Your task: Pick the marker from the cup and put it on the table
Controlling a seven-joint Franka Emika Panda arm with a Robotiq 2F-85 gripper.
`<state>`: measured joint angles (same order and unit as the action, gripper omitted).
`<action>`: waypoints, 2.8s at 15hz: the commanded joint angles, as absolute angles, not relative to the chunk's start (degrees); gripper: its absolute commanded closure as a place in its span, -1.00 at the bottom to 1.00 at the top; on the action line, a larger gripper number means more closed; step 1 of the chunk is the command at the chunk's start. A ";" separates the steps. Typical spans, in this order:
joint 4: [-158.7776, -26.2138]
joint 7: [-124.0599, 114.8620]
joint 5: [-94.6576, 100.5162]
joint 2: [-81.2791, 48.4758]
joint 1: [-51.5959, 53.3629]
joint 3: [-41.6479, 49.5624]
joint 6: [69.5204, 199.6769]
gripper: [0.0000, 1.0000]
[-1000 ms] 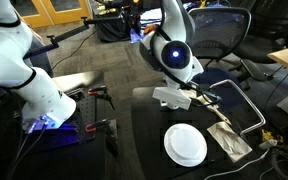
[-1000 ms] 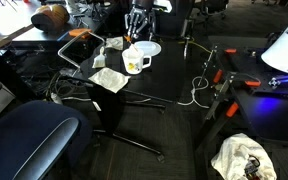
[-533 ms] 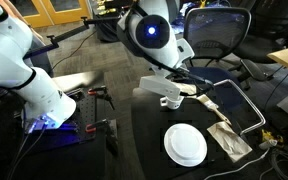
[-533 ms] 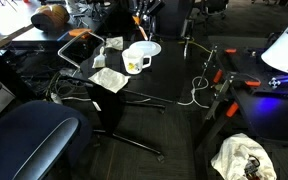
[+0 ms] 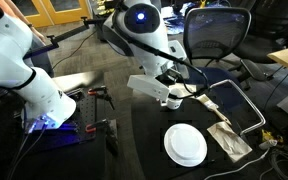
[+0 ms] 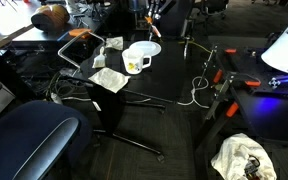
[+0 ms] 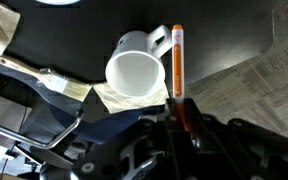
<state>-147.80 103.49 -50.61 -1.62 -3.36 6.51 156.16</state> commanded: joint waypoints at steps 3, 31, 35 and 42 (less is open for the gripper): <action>-147.65 100.62 -45.30 -8.40 -3.82 8.73 161.76 0.94; -145.87 79.88 -39.42 -18.57 8.21 24.16 162.65 -1.00; -149.93 73.10 -29.65 -12.33 9.01 25.14 164.98 -1.00; -150.28 73.70 -28.06 -10.02 8.74 25.38 163.75 -1.00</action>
